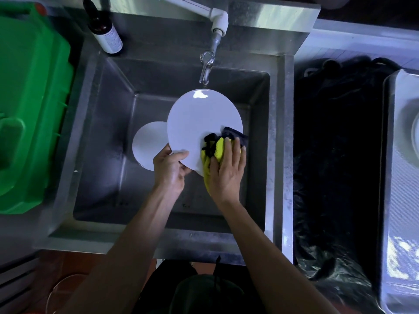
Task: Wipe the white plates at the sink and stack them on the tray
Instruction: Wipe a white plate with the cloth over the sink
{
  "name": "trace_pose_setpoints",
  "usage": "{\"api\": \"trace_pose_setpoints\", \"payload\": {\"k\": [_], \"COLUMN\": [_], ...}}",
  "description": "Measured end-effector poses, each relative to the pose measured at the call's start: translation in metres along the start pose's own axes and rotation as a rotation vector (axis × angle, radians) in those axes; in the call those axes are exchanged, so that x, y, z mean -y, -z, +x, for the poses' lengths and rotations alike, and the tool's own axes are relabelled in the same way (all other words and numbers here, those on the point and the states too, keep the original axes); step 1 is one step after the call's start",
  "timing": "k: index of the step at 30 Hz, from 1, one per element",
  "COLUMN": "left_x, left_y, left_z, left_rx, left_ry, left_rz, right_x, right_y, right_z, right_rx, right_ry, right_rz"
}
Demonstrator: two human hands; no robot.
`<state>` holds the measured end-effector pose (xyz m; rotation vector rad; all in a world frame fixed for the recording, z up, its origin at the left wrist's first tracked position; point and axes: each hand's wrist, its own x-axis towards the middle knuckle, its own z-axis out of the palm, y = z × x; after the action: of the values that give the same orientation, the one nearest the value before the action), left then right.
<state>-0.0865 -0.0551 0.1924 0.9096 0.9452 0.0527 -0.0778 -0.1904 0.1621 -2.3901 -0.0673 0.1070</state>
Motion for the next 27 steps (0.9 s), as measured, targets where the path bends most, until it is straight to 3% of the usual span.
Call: {"api": "trace_pose_setpoints", "payload": {"k": [9, 19, 27], "left_x": [-0.008, -0.035, -0.056], "left_y": [0.023, 0.040, 0.039], "left_z": [0.006, 0.014, 0.024], "left_rx": [0.096, 0.207, 0.277], "left_ry": [-0.005, 0.009, -0.008], "left_rz": [0.107, 0.411, 0.631], "right_x": [-0.020, -0.040, -0.038], "right_y": [0.027, 0.048, 0.059], "right_z": [0.040, 0.064, 0.074], "right_rx": [0.062, 0.227, 0.245], "right_ry": [-0.274, -0.229, -0.173], "right_rz": [0.321, 0.335, 0.290]}}
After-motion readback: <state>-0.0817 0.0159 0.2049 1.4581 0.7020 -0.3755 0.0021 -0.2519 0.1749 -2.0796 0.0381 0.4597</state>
